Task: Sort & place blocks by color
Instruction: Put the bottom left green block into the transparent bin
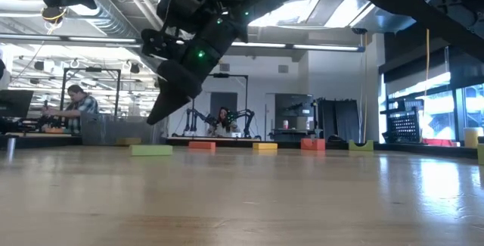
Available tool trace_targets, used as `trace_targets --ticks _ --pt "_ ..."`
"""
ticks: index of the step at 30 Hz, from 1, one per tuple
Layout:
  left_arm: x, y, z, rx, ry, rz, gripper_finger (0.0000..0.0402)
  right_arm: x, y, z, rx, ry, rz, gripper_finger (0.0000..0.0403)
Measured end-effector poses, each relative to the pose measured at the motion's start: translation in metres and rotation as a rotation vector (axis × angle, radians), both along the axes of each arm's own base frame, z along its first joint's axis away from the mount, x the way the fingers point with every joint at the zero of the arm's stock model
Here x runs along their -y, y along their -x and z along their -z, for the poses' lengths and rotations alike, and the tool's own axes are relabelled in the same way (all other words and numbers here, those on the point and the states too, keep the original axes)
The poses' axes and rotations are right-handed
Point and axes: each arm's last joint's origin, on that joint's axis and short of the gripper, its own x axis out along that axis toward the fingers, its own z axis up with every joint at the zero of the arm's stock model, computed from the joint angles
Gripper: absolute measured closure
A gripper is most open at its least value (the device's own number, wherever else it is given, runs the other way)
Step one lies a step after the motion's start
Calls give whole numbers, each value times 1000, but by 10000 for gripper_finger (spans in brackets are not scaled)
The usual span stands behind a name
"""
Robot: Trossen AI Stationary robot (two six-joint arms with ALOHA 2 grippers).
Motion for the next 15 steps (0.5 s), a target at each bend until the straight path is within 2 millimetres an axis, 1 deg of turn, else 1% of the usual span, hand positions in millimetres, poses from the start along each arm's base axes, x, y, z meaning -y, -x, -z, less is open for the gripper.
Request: trace_targets --ticks 8,12,15 --pt "0 0 0 0 0 0 259 0 2 2 -29 3 -7 271" --pt "0 0 0 1 0 0 259 0 3 2 -37 26 -51 271" --pt "0 0 0 0 0 0 259 -1 3 2 -39 12 -91 271"
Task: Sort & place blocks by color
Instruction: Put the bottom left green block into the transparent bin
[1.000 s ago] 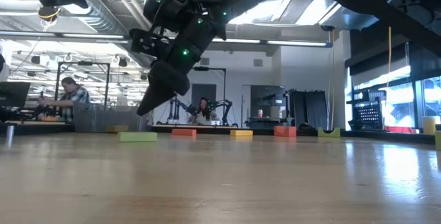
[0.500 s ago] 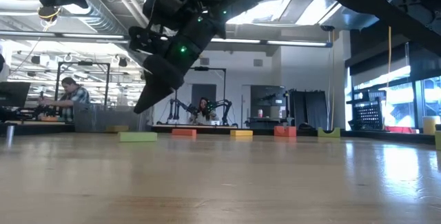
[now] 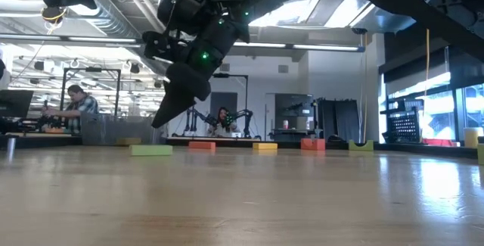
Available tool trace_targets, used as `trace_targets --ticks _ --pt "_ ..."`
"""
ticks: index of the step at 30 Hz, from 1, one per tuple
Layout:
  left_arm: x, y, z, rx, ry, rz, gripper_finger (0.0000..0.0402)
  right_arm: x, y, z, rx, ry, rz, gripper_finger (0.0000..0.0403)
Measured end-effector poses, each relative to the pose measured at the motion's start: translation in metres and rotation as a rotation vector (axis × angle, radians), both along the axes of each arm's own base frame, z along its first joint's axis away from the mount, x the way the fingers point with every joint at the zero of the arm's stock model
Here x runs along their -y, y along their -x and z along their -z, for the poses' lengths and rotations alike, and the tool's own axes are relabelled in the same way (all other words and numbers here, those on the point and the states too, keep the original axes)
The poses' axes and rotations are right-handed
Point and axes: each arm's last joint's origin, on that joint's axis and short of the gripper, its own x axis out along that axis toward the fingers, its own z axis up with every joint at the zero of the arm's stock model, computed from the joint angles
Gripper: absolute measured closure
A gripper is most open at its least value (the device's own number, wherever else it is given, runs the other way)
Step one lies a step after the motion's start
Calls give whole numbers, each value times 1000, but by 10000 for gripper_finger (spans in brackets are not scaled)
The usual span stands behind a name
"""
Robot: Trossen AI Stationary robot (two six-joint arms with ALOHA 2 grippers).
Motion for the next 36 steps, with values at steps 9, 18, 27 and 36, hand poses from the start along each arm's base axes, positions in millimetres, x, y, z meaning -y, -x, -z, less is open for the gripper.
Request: trace_targets --ticks 9,18,27,36 --pt "0 0 0 1 0 0 259 -2 -2 13 -2 -16 -90 271" --pt "0 0 0 3 0 0 259 0 -6 27 -9 62 -104 272" --pt "0 0 0 3 0 0 259 2 -6 31 -16 66 -116 272" --pt "0 0 0 3 0 -1 259 8 -3 34 -41 -34 -125 272"
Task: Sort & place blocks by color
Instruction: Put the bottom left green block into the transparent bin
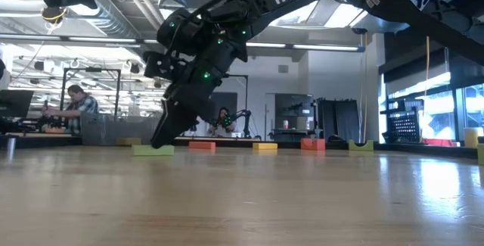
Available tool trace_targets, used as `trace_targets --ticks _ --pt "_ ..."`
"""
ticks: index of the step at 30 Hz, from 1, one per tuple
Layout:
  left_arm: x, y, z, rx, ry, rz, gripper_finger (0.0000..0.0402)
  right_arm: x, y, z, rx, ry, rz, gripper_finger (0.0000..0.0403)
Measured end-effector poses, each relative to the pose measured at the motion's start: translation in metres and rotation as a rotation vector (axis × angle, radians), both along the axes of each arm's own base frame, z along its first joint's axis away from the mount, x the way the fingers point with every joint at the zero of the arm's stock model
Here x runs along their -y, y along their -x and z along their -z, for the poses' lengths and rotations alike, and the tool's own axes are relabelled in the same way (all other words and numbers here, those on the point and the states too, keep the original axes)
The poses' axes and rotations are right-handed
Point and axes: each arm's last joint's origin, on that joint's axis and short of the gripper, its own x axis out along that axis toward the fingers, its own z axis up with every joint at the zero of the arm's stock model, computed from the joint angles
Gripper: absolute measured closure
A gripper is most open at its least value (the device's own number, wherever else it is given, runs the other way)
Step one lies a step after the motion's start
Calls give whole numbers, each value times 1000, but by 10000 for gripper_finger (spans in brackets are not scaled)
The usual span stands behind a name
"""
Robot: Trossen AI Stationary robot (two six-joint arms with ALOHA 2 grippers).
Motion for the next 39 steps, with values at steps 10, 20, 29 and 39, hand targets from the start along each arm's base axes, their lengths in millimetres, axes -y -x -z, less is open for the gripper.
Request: trace_targets --ticks 10,20,29,39 --pt "0 0 0 0 0 1 259 -23 -6 0 71 -109 -109 272" --pt "1 3 3 -48 7 13 259 -32 -10 -42 105 186 -45 272" --pt "1 3 3 -49 5 15 259 -37 3 -77 -2 180 -87 272" --pt "1 3 3 -49 5 15 259 -42 1 -81 28 262 69 269"
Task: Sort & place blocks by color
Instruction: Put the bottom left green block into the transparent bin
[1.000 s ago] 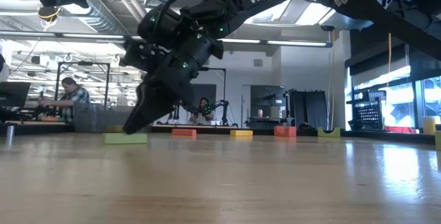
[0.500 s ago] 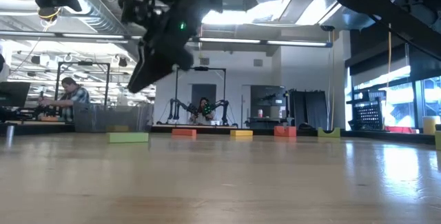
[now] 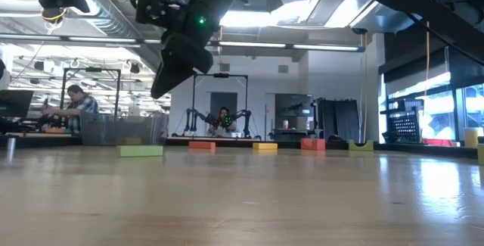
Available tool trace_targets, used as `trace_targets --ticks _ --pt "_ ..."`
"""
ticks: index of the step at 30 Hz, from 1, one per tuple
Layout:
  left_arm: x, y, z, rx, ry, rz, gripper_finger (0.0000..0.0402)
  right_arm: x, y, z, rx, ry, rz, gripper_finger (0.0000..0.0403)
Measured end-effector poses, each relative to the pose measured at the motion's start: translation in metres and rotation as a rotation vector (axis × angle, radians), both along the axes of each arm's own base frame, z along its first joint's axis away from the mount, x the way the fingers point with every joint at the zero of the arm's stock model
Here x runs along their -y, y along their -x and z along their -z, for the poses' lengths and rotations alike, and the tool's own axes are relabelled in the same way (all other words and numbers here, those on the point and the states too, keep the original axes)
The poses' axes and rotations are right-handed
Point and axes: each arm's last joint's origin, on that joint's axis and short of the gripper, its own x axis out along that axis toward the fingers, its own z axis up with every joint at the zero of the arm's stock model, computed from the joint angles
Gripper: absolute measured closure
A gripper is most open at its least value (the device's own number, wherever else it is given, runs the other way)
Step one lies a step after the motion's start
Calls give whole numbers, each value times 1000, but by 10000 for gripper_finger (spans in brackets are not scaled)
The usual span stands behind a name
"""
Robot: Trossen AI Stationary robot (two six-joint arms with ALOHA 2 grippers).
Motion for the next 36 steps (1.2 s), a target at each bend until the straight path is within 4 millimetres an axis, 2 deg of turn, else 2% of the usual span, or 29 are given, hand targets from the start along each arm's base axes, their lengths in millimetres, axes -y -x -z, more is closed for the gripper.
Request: trace_targets --ticks 7,12,15,19,23,32,36 --pt "0 -3 3 -13 65 -66 259 -1 3 2 -35 -30 -22 269" --pt "1 -7 22 -148 84 -13 259 -1 16 8 -196 -16 -58 269" --pt "1 -12 39 -200 65 15 259 -2 26 12 -297 -123 -46 269" --pt "2 -18 57 -214 36 61 259 0 37 9 -390 -360 -23 269" --pt "5 -24 67 -187 20 103 259 5 45 -8 -408 -510 26 269" --pt "14 -37 85 -142 6 169 259 7 70 -68 -327 -504 22 269" --pt "18 -43 88 -137 -27 192 259 14 81 -89 -283 -503 27 269"
